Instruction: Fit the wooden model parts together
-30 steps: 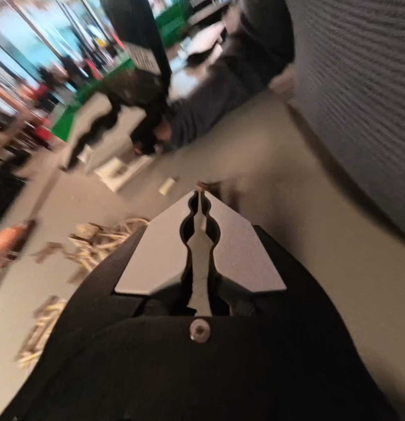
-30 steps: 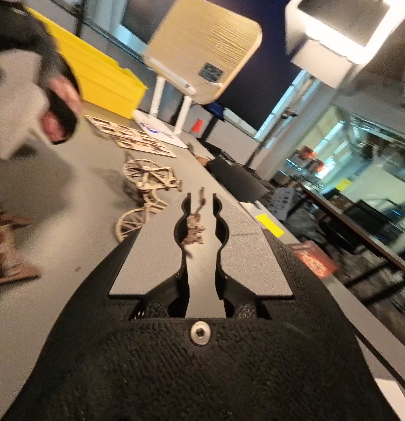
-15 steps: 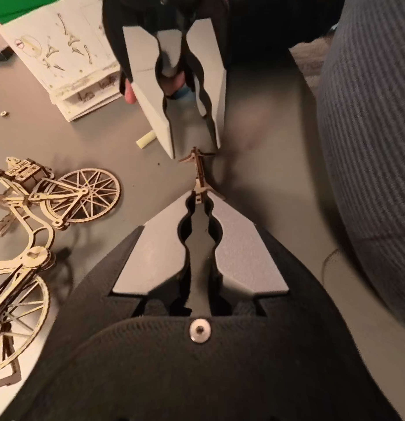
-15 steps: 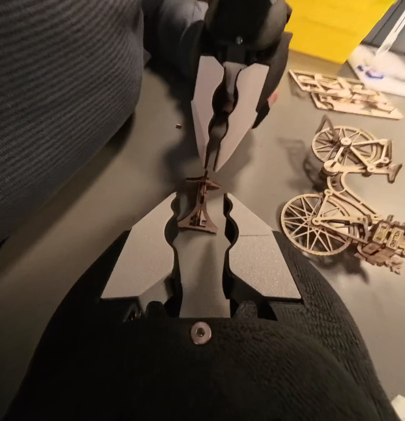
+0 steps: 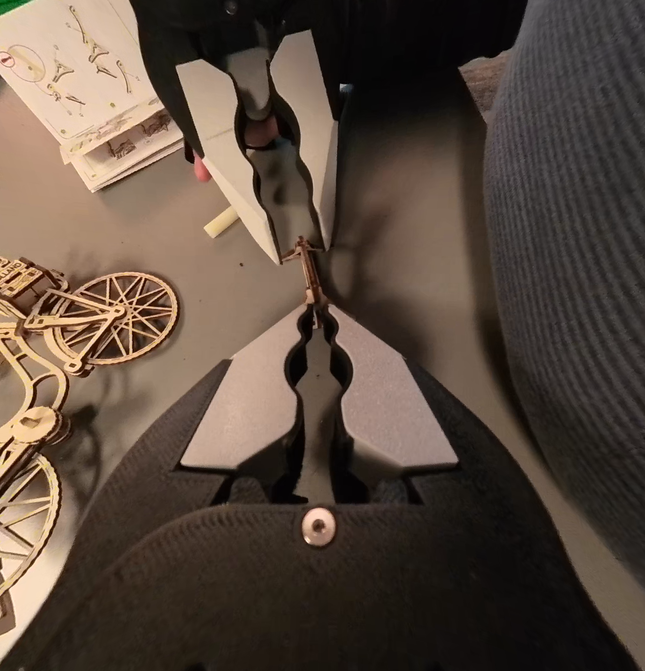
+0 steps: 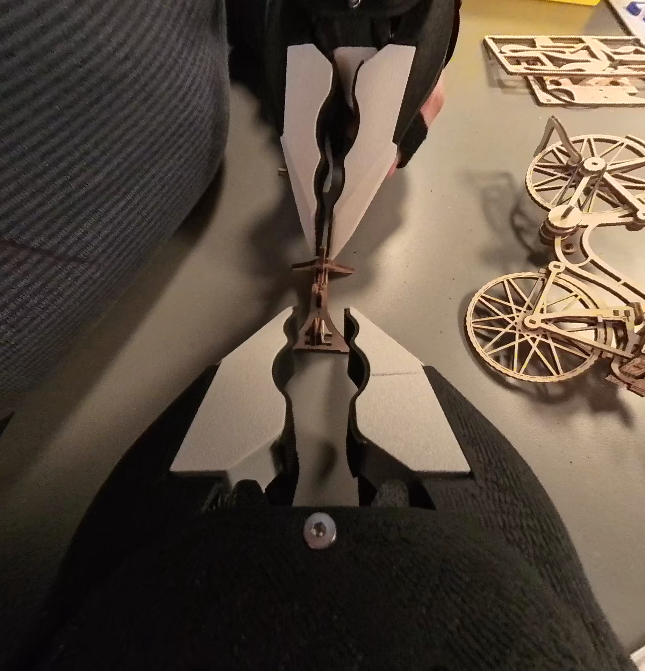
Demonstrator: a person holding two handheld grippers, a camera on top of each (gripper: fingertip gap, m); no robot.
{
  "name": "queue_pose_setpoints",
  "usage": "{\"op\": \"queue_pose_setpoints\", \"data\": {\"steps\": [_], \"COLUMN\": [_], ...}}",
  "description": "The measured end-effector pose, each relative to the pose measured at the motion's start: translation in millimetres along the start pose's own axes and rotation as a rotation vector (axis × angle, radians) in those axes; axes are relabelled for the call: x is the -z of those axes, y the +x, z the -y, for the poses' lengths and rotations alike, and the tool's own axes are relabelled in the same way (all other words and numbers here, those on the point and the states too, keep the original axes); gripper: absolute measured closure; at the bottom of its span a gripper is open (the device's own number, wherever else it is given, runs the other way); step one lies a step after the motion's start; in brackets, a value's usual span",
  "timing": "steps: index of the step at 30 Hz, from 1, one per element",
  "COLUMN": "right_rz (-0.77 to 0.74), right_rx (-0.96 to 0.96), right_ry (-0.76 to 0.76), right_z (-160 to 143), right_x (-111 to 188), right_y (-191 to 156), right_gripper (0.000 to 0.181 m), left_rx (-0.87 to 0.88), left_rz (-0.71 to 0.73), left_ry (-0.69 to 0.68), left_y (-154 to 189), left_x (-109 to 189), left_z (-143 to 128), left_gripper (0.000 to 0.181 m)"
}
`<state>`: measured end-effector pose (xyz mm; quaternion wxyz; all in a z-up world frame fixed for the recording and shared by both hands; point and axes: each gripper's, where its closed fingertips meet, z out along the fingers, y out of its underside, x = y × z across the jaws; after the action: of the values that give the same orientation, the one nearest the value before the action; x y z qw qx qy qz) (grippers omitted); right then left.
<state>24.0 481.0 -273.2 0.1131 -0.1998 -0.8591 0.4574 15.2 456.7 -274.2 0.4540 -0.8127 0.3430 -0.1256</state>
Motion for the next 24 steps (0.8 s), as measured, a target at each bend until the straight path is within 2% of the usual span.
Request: {"op": "queue_pose_setpoints", "data": {"steps": [14,24], "right_rz": [0.01,0.013], "right_rx": [-0.012,-0.042], "right_ry": [-0.065,-0.059], "right_z": [-10.1,-9.4], "right_x": [-2.2,-1.6], "right_y": [-1.0,0.0], "right_gripper": [0.159,0.16], "left_rx": [0.014,0.052], "left_rz": [0.009,0.012], "left_ry": [-0.04,-0.002], "left_y": [-2.3,-6.2], "left_x": [-1.6,1.4], "left_z": [-6.3,-1.7], "left_gripper": [0.179,0.179]}}
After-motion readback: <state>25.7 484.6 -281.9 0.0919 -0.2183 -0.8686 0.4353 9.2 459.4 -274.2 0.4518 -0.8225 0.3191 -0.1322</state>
